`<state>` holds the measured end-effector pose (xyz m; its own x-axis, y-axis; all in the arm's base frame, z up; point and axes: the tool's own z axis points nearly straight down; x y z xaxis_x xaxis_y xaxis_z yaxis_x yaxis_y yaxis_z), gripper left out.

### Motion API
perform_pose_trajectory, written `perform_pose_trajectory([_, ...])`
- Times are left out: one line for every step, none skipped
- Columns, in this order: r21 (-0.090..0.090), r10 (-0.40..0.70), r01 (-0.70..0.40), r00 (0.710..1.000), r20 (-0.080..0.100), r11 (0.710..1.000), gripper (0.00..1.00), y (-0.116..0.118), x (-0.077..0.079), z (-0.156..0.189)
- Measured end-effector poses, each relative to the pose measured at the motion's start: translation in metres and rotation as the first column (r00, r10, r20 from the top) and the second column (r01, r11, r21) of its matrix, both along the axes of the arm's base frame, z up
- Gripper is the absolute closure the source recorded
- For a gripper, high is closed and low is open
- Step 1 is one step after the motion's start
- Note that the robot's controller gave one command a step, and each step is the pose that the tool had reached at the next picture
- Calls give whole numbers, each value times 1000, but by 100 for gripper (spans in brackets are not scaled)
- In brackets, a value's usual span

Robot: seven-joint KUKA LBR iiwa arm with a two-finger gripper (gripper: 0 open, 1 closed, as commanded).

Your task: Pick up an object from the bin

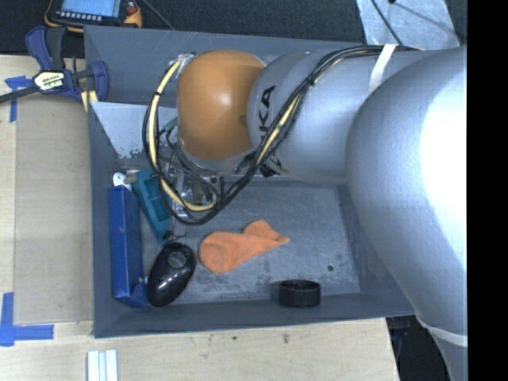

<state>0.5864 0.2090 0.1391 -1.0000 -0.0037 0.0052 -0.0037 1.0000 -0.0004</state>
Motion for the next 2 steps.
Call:
perform_pose_trajectory([1,-3,3,1000,7,1000,0,-1,2,5])
perform_pose_trajectory([4,63,-63,998,13,998,0,-49,-1,-26])
